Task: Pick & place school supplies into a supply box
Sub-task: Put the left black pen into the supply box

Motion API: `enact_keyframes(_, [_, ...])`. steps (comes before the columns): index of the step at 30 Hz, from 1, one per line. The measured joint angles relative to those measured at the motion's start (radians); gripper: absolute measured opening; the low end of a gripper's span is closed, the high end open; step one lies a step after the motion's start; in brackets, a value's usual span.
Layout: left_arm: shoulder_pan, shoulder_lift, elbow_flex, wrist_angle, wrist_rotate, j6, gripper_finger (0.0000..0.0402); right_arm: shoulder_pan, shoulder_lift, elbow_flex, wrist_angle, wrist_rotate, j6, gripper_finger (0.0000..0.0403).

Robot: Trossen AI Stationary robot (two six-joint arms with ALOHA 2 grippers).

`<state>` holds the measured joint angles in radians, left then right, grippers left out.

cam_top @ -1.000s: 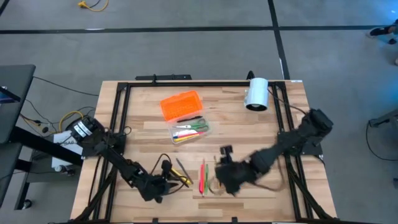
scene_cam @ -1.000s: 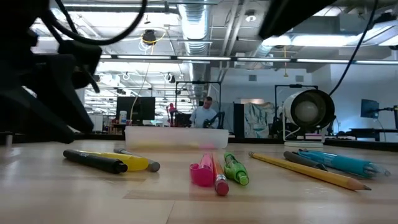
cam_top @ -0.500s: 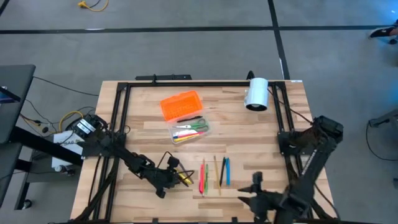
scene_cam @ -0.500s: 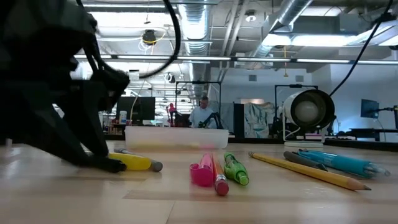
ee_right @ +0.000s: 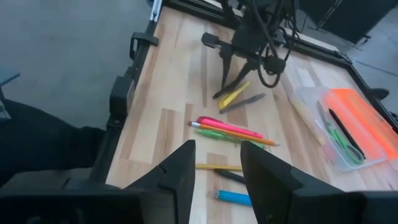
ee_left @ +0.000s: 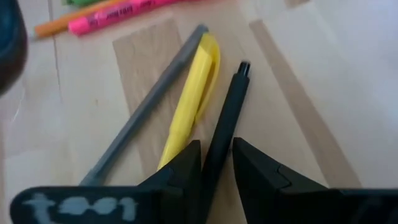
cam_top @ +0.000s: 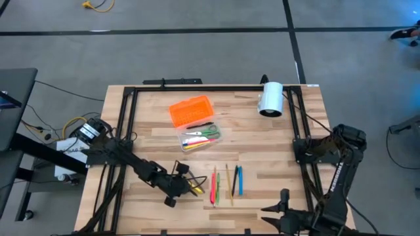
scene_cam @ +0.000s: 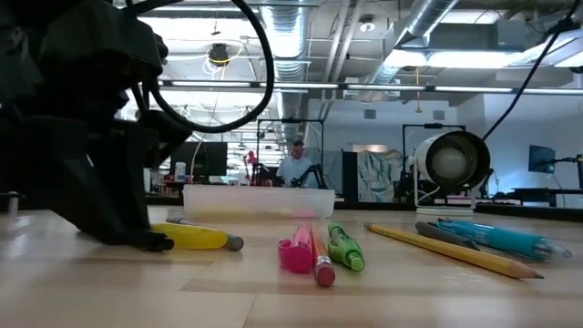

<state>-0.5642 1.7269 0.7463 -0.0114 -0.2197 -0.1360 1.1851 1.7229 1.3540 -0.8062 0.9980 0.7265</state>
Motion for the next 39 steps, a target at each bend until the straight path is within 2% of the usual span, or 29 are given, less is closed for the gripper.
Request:
enact_keyframes(6, [-0.014, -0.005, 0.121, -0.313, 0.000, -0.057, 0.0082, -0.020, 0.000, -0.001, -0.001, -0.003, 0.000, 0.0121])
enact_keyframes(9, [-0.014, -0.005, 0.144, -0.378, 0.007, -0.082, 0.0082, -0.023, 0.000, -0.001, -0.001, -0.004, 0.000, 0.0121])
enact_keyframes(24, [-0.011, -0.005, 0.148, -0.316, 0.050, -0.021, 0.0082, -0.023, 0.000, -0.001, -0.001, -0.005, 0.000, 0.0121])
enact_keyframes(39, [0.004, -0.007, 0.115, -0.285, 0.058, -0.024, 0.0082, -0.023, 0.000, -0.002, 0.003, -0.005, 0.000, 0.0120])
